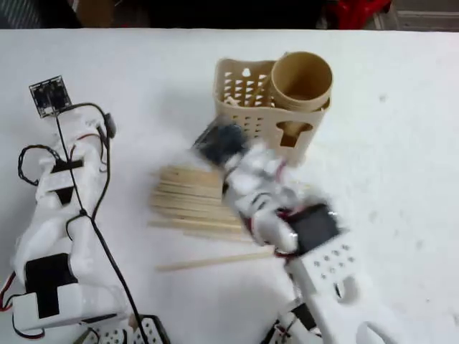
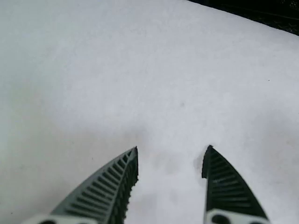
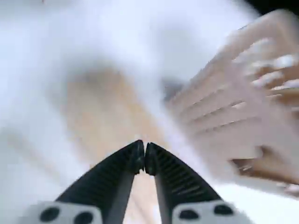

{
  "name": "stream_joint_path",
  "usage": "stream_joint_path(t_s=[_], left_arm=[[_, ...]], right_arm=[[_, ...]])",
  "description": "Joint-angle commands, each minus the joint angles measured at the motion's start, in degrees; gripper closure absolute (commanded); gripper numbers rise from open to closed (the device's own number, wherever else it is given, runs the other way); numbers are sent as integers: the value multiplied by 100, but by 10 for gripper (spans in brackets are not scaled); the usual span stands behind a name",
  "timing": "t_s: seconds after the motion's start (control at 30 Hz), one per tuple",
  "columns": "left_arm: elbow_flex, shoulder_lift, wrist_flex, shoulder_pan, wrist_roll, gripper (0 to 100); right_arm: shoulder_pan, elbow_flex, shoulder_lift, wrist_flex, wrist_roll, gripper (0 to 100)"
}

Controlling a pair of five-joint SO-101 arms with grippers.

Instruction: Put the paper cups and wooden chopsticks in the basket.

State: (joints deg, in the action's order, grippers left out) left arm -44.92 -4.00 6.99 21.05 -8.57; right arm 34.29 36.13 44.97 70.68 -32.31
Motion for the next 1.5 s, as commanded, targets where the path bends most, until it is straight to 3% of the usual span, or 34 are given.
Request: stream_joint_path(t_s=[0.0, 0.2, 0.43, 0.67, 1.07, 1.47], left_arm=[[299, -22, 0, -84, -44, 766], [299, -22, 9, -84, -44, 766], [299, -22, 0, -84, -44, 766], [299, -22, 9, -84, -44, 766], [290, -22, 9, -84, -44, 766], [290, -22, 9, -75, -44, 766]], right_arm=[[673, 993, -198, 4, -1037, 981], [1587, 2629, -268, -1385, -1143, 981], [2255, 3235, -268, -1429, -1407, 979], [2246, 3358, -268, -1464, -1512, 863], [1930, 3358, -321, -1991, -1512, 866], [1763, 2875, -2149, -2642, -1503, 882]])
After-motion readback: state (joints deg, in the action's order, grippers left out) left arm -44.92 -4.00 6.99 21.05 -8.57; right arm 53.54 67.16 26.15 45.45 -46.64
